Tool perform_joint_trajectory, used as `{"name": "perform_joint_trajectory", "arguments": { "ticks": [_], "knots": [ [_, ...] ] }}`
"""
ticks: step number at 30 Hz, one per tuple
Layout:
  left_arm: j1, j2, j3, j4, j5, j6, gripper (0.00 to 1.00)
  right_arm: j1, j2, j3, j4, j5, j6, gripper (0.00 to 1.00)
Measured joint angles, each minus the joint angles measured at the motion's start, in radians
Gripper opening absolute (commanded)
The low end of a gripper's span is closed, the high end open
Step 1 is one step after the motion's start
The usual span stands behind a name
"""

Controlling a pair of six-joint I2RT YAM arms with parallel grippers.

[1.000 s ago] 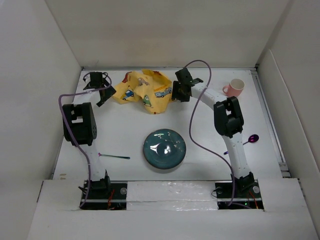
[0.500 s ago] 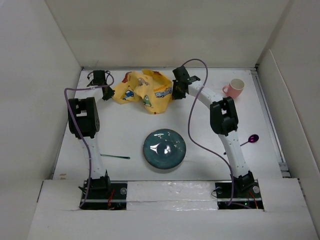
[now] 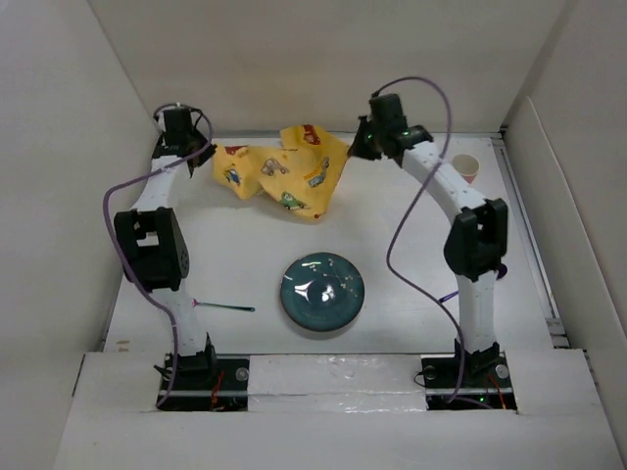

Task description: Set the dinner table for one person

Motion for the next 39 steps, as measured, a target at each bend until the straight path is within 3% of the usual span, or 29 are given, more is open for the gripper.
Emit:
{"name": "perform_joint_trajectory", "arguments": {
  "ticks": [7,11,18,23,26,29,30,32,34,37,38,39],
  "knots": [
    [0.032,-0.296,0.143,0.046,0.056,-0.006,0.0,-0.157,-0.478,-0.002,0.035,-0.021,-0.027,0.0],
    [0.078,-0.413,0.161,0.081,0.079,-0.019,0.0,-0.246,-0.642,-0.04,0.055,-0.02,-0.033,0.0],
    [0.082,-0.435,0.124,0.074,0.127,-0.029,0.0,-0.288,-0.65,-0.137,0.044,-0.05,-0.034,0.0],
    [0.078,-0.306,0.141,0.029,0.18,-0.015,0.0,-0.314,-0.555,-0.145,0.032,-0.091,-0.033,0.0],
    [0.065,-0.15,0.232,-0.026,0.195,0.016,0.0,-0.316,-0.49,-0.139,0.032,-0.118,-0.032,0.0],
    [0.041,0.055,0.401,-0.103,0.173,0.065,0.42,-0.306,-0.469,-0.202,0.053,-0.121,-0.029,0.0],
    [0.031,0.117,0.449,-0.12,0.166,0.077,0.6,-0.298,-0.472,-0.245,0.06,-0.116,-0.029,0.0],
    [0.015,0.203,0.482,-0.149,0.148,0.095,0.71,-0.285,-0.491,-0.381,0.1,-0.093,-0.025,0.0],
    [0.0,0.232,0.434,-0.173,0.135,0.103,0.75,-0.276,-0.493,-0.503,0.111,-0.078,-0.02,0.0],
    [-0.011,0.169,0.226,-0.154,0.098,0.108,0.72,-0.272,-0.467,-0.633,0.105,-0.054,-0.007,0.0],
    [-0.011,0.126,0.13,-0.134,0.082,0.107,0.68,-0.272,-0.453,-0.648,0.097,-0.046,-0.005,0.0],
    [-0.012,0.069,0.026,-0.112,0.067,0.102,0.54,-0.272,-0.439,-0.651,0.089,-0.04,-0.002,0.0]
  ]
}}
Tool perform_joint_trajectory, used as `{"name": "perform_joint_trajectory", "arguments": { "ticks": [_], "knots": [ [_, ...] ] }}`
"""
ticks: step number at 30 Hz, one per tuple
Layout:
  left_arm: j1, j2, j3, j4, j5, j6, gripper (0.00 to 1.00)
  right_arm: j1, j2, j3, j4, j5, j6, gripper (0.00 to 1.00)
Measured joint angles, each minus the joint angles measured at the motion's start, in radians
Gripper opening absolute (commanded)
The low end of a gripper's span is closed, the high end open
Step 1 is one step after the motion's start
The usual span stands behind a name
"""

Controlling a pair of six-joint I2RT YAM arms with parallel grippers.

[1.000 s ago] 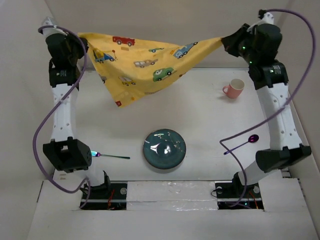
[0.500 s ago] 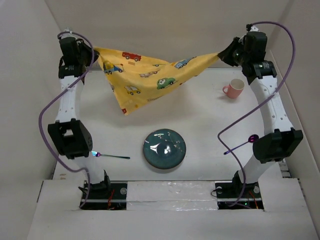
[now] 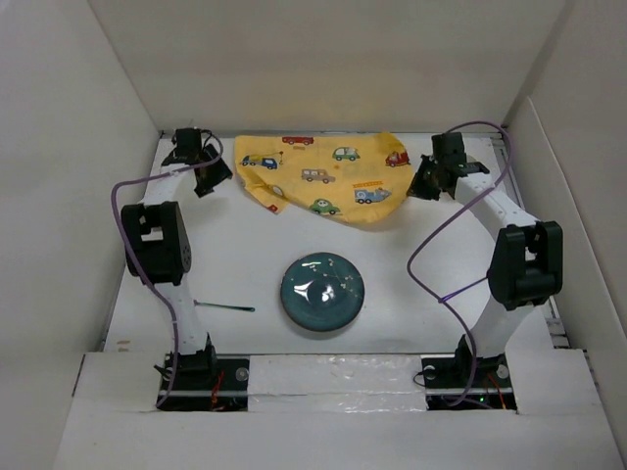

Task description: Set the dinner table for one person

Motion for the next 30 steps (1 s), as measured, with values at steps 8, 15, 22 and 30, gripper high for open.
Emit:
{"name": "perform_joint_trajectory", "arguments": {
  "ticks": [8,15,22,30],
  "knots": [
    [-0.194,-0.349,-0.318,0.082,-0.127,-0.006,0.47,0.0,0.036,0.093,0.003,0.028,0.003,0.0],
    [-0.344,-0.248,-0.35,0.149,-0.157,-0.071,0.55,0.0,0.03,0.126,0.029,0.016,0.003,0.0],
    [-0.377,-0.117,-0.349,0.124,-0.253,-0.121,0.49,0.0,-0.026,0.058,0.049,-0.026,0.0,0.0],
    [-0.388,-0.04,-0.284,0.136,-0.304,-0.16,0.43,0.0,-0.068,0.021,0.052,-0.05,-0.002,0.0]
  ]
}}
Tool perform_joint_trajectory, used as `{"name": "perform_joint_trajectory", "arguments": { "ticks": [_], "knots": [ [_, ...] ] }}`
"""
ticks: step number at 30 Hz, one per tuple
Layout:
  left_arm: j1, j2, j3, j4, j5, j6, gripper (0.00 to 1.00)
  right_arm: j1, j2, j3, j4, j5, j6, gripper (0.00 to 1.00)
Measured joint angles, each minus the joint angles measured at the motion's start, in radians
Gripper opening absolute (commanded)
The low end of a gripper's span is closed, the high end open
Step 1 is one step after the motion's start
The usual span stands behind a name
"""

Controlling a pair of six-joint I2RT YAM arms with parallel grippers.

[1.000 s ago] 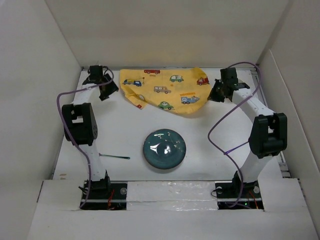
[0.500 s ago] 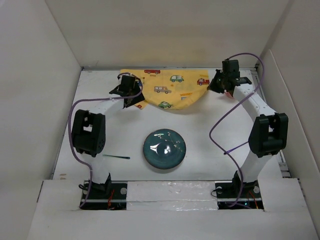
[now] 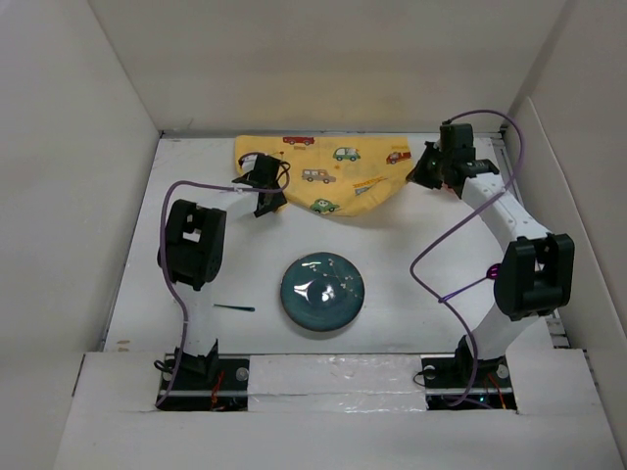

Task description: Set the dinner table for one person

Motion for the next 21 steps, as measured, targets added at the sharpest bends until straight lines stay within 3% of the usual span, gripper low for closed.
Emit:
{"name": "perform_joint_trajectory", "arguments": {
  "ticks": [3,6,8,12,15,21],
  "knots": [
    [0.0,0.003,0.0,0.004,-0.014,-0.008,0.4,0.0,-0.004,-0.005,0.0,-0.003,0.0,0.0],
    [0.0,0.009,0.004,0.007,-0.031,-0.013,0.28,0.0,-0.005,-0.005,0.0,-0.008,0.0,0.0],
    [0.0,0.012,0.005,0.008,-0.037,-0.015,0.25,0.0,-0.011,-0.005,0.0,-0.011,0.001,0.0],
    [0.0,0.019,0.011,0.008,-0.038,-0.015,0.07,0.0,-0.026,-0.005,0.0,-0.016,0.001,0.0],
    [0.0,0.029,0.023,0.007,-0.037,-0.015,0.0,0.0,-0.038,-0.004,0.0,-0.02,0.001,0.0],
    [0.0,0.035,0.034,0.003,-0.035,-0.008,0.0,0.0,-0.063,0.005,-0.001,-0.026,0.0,0.0]
  ]
}}
